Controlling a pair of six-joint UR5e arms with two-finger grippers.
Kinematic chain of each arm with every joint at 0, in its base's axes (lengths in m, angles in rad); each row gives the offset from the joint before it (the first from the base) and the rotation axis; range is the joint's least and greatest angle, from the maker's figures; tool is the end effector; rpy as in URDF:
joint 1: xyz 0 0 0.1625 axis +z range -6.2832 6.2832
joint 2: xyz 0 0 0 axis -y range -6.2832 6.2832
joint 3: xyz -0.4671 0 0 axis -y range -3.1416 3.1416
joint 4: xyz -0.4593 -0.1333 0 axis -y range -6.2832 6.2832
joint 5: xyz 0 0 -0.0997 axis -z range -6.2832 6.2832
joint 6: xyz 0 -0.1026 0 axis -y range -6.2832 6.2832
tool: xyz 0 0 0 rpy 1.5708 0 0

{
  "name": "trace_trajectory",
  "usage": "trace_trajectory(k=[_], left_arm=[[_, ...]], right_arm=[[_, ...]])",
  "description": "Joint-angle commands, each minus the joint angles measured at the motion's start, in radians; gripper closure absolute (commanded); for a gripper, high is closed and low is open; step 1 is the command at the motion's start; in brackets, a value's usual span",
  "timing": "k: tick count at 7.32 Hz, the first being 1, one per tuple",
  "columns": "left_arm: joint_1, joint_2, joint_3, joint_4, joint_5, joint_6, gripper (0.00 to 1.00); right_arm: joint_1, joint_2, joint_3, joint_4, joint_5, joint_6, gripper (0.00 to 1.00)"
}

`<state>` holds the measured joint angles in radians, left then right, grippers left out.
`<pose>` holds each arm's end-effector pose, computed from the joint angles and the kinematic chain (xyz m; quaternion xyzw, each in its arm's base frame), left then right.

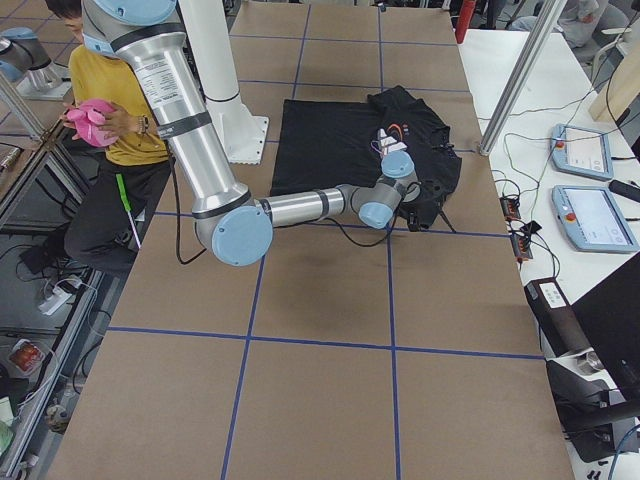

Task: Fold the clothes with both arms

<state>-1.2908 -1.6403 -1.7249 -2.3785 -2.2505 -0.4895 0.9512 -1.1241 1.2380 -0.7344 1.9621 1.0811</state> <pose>0.0997 -0.5956 0.4821 0.3221 0.4433 0.0777 0.8329 -0.3840 -0.7005 0.5056 0.1661 -0.4513 0.1129 0.8695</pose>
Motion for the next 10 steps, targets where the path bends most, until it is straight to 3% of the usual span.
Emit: trace_trajectory(k=[1,4,5,6,9,10], left_arm=[[0.008,-0.003,0.018,-0.033,0.003,-0.012,0.00],[0.010,-0.001,0.016,-0.034,0.005,-0.012,0.00],[0.010,-0.001,0.016,-0.034,0.005,-0.012,0.00],[0.010,-0.001,0.016,-0.034,0.005,-0.012,0.00],[0.010,0.001,0.018,-0.034,0.006,-0.011,0.00],[0.010,0.002,0.016,-0.036,0.006,-0.011,0.00]], right_arm=[[-0.014,0.104,-0.113,0.007,-0.034,0.005,0.23],[-0.029,0.080,-0.169,0.093,-0.068,-0.007,0.26],[-0.031,0.081,-0.170,0.093,-0.077,-0.006,0.34],[-0.034,0.093,-0.186,0.093,-0.095,-0.004,0.44],[-0.034,0.096,-0.187,0.095,-0.095,-0.006,0.97],[-0.034,0.096,-0.184,0.095,-0.095,-0.006,1.00]])
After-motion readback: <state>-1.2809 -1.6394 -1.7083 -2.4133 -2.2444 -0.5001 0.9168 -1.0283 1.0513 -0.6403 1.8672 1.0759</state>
